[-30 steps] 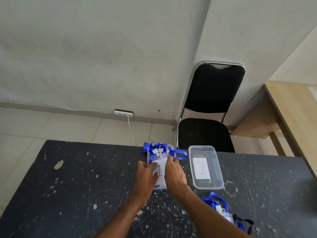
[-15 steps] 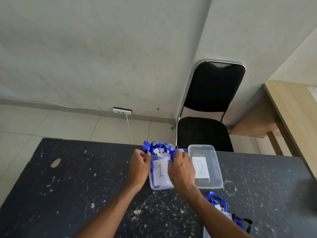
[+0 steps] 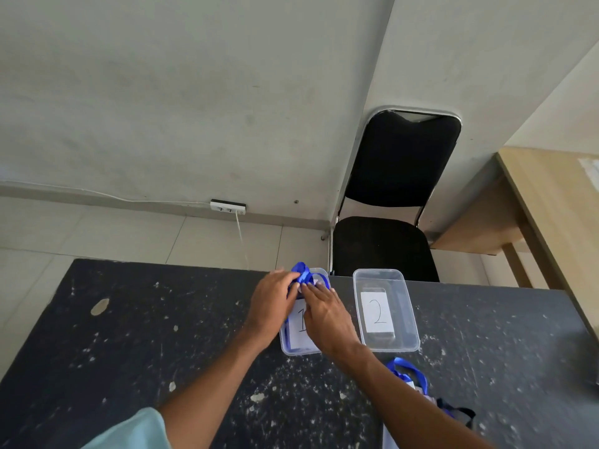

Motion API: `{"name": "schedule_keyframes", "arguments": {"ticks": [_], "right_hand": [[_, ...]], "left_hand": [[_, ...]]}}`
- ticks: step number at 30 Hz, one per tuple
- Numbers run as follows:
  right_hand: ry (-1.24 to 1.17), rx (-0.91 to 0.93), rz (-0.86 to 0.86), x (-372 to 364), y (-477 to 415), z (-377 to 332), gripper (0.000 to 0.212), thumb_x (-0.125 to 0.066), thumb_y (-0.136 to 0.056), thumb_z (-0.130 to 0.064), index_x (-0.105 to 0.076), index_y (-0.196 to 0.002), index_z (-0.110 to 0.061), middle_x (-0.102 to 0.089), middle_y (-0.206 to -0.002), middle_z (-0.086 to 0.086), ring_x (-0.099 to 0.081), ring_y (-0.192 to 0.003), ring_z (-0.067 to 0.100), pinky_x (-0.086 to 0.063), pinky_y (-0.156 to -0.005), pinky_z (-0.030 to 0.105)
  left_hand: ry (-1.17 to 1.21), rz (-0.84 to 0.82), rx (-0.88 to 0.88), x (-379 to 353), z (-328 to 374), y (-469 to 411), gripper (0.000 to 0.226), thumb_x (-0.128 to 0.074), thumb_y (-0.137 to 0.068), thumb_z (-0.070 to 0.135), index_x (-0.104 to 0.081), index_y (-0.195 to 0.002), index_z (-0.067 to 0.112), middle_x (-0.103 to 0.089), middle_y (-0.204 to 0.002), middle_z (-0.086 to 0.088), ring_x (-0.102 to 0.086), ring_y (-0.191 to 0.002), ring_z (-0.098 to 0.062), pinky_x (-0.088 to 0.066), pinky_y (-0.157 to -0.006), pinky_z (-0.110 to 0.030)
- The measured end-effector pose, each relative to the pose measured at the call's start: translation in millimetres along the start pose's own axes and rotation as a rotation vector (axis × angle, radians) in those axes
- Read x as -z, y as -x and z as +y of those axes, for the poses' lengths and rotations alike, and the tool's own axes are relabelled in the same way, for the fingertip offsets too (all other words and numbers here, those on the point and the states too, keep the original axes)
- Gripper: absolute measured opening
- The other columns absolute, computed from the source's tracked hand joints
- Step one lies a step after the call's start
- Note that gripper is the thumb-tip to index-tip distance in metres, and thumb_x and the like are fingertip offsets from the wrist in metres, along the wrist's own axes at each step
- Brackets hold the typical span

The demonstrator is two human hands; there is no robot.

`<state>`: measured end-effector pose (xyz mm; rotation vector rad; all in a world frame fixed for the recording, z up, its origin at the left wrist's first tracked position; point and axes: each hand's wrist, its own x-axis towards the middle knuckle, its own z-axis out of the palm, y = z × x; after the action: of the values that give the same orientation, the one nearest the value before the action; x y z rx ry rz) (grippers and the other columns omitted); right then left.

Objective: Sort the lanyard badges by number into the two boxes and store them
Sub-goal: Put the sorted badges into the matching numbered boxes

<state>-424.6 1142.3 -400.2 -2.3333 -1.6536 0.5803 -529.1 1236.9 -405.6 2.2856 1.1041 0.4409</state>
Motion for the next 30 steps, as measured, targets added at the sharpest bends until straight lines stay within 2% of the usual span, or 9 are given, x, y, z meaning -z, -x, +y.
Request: {"name": "schedule_keyframes", "arguments": {"ticks": [2,5,11,14,18,22,24,26,30], "right_hand": [[0.039,-0.056,-0.079,0,1,-1,0.053,-0.043,-0.102,-0.015,-0.027,-0.153,-0.018,-0.038,-0.155,0.002,-0.03,-0.146,0.02,-0.01,-0.122,0.047],[0.009,-0.155,-0.121,-1,-5,-3,0.047,-0.041,-0.1,-0.012,-0.034,-0.146,-0.017,-0.049,-0.144,0.004,-0.042,-0.136,0.024,-0.019,-0.119,0.056],[0.057,-0.137,-0.236,3,-7,-3,0.033,-0.043,-0.098,-0.016,-0.051,-0.13,-0.013,-0.05,-0.136,0.005,-0.046,-0.126,0.026,-0.032,-0.111,0.056],[-0.013,-0.106,-0.149,-1,-7,1,0.029,-0.043,-0.1,-0.017,-0.055,-0.126,-0.011,-0.053,-0.133,0.006,-0.048,-0.118,0.026,-0.041,-0.105,0.048],[-0.231,-0.169,0.101,0,2,5,0.026,-0.045,-0.099,-0.007,-0.059,-0.12,-0.014,-0.059,-0.122,0.003,-0.056,-0.106,0.018,-0.05,-0.098,0.033],[-0.011,-0.092,0.314,-3,26,14,0.02,-0.06,-0.093,-0.018,-0.062,-0.113,-0.018,-0.063,-0.108,0.002,-0.056,-0.096,0.019,-0.053,-0.085,0.038],[0.02,-0.076,0.199,-4,41,14,0.032,-0.059,-0.094,-0.039,-0.057,-0.122,-0.024,-0.059,-0.114,0.0,-0.054,-0.101,0.018,-0.051,-0.09,0.036],[0.086,-0.039,0.045,-8,57,14,0.051,-0.047,-0.092,-0.06,-0.047,-0.136,-0.032,-0.05,-0.13,-0.002,-0.047,-0.115,0.018,-0.044,-0.099,0.035],[0.232,-0.094,-0.001,-18,69,-1,0.063,-0.04,-0.086,-0.066,-0.047,-0.137,-0.03,-0.051,-0.136,0.007,-0.05,-0.117,0.027,-0.045,-0.095,0.044]], "left_hand": [[-0.099,-0.005,-0.027,0,-2,6,0.04,-0.056,-0.099,0.025,-0.055,-0.138,0.017,-0.065,-0.127,-0.002,-0.059,-0.118,-0.017,-0.046,-0.103,-0.031],[-0.208,-0.052,-0.036,-2,-4,3,0.039,-0.052,-0.101,0.027,-0.054,-0.139,0.018,-0.063,-0.131,-0.002,-0.054,-0.121,-0.018,-0.044,-0.104,-0.033],[-0.521,-0.146,-0.175,-7,3,-11,0.031,-0.048,-0.101,0.031,-0.063,-0.124,0.018,-0.054,-0.125,0.0,-0.046,-0.114,-0.019,-0.039,-0.096,-0.032],[-0.589,-0.202,-0.275,-12,5,-14,0.029,-0.054,-0.098,0.032,-0.063,-0.121,0.016,-0.049,-0.132,-0.001,-0.043,-0.121,-0.022,-0.035,-0.102,-0.037],[-0.507,-0.18,-0.316,-11,1,-8,0.027,-0.061,-0.094,0.034,-0.068,-0.116,0.021,-0.053,-0.134,0.001,-0.045,-0.122,-0.023,-0.038,-0.098,-0.04],[-0.309,-0.092,-0.253,-2,-6,2,0.04,-0.065,-0.093,0.029,-0.061,-0.132,0.023,-0.057,-0.132,0.002,-0.05,-0.118,-0.022,-0.042,-0.095,-0.037],[-0.121,-0.091,-0.169,3,-8,14,0.043,-0.057,-0.097,0.02,-0.052,-0.139,0.021,-0.053,-0.138,0.004,-0.047,-0.123,-0.017,-0.04,-0.102,-0.033],[-0.014,0.023,-0.097,4,-11,30,0.039,-0.056,-0.094,0.012,-0.056,-0.132,0.02,-0.054,-0.133,0.005,-0.051,-0.118,-0.013,-0.044,-0.099,-0.031],[0.046,-0.01,0.028,-6,-11,57,0.032,-0.058,-0.097,0.018,-0.057,-0.128,0.021,-0.055,-0.131,0.006,-0.052,-0.117,-0.01,-0.046,-0.099,-0.025]]}}
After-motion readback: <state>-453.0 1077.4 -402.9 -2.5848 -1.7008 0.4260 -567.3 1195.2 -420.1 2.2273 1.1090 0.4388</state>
